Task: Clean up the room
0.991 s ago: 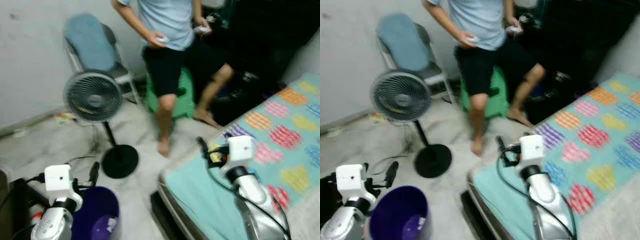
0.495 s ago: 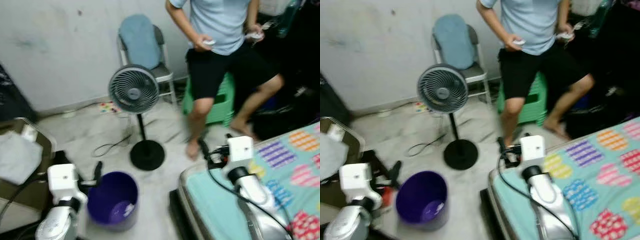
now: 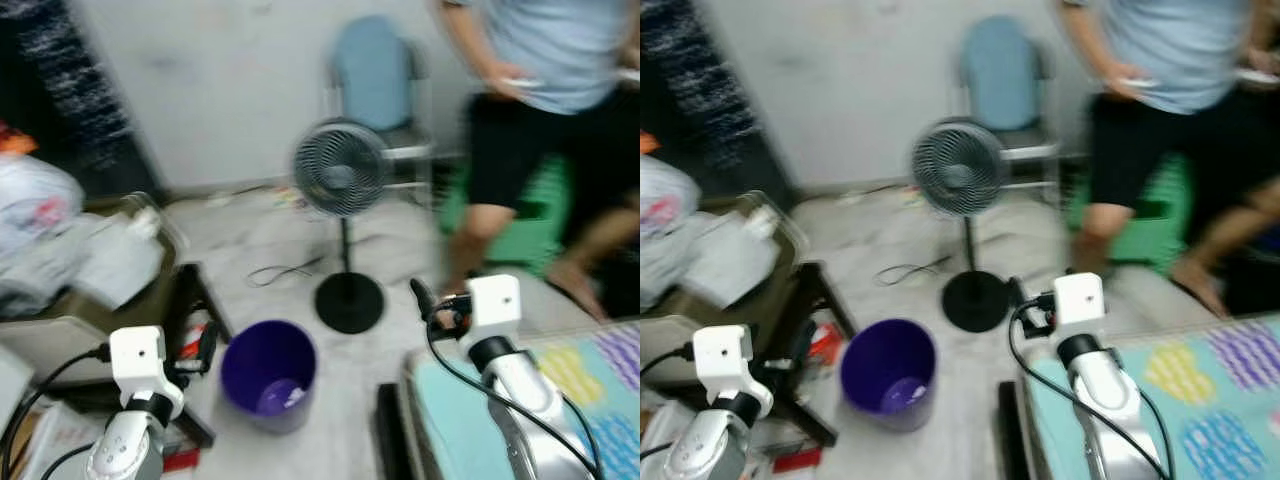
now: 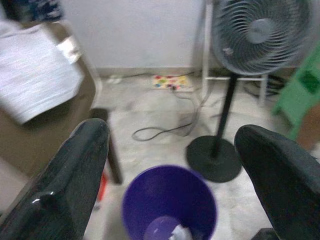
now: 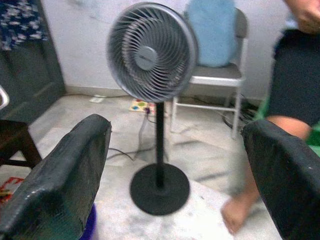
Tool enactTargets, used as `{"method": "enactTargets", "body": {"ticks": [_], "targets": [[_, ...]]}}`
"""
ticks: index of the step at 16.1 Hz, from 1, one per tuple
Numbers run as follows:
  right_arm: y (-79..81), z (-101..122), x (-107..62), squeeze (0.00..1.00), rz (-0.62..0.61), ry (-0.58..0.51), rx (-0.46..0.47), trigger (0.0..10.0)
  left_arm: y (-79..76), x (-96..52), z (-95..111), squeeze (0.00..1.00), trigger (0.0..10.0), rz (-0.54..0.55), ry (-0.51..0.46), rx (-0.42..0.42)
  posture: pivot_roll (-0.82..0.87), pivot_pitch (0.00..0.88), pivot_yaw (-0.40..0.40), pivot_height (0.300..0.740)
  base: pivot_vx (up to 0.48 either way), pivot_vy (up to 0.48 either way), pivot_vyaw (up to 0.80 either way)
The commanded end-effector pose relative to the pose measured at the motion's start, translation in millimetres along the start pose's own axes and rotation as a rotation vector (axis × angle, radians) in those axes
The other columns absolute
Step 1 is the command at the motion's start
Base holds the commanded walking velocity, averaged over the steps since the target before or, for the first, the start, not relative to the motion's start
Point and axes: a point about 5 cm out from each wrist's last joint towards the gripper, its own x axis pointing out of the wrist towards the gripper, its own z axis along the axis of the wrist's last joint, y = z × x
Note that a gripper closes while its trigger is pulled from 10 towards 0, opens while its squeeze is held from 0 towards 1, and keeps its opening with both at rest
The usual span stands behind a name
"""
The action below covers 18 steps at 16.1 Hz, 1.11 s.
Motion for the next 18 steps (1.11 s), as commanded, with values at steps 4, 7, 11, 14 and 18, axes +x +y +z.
{"method": "enactTargets", "body": {"ticks": [4, 7, 11, 14, 18], "targets": [[11.3, 4.7, 6.0, 0.0, 0.038, -0.022, 0.033, 10.0, 4.5, 0.7, 2.7, 0.0, 10.0, 0.013, -0.003, 0.014, -0.06, 0.0, 0.059, 0.74, 0.0, 0.0, 0.17], [11.5, 4.5, 6.3, 0.0, 0.04, -0.023, 0.034, 10.0, 3.6, 1.0, 2.9, 0.0, 10.0, 0.008, -0.005, 0.012, -0.06, 0.0, 0.058, 0.74, 0.0, 0.0, 0.0], [14.1, 5.2, 5.7, 0.0, 0.058, -0.029, 0.017, 10.0, -1.2, -0.1, 4.5, 0.0, 10.0, -0.039, -0.019, 0.006, -0.06, 0.0, 0.06, 0.74, 0.081, 0.0, 0.14], [14.9, 4.9, 5.0, 0.0, 0.061, -0.027, 0.021, 10.0, -1.1, -0.3, 4.2, 0.0, 10.0, -0.036, -0.015, 0.002, -0.06, 0.0, 0.062, 0.74, 0.317, 0.0, 0.8], [14.8, 3.9, 4.7, 0.0, 0.059, -0.023, 0.025, 10.0, -0.7, -0.6, 3.6, 0.0, 10.0, -0.036, -0.01, 0.001, -0.06, 0.0, 0.062, 0.74, 0.199, 0.0, 0.47]]}}
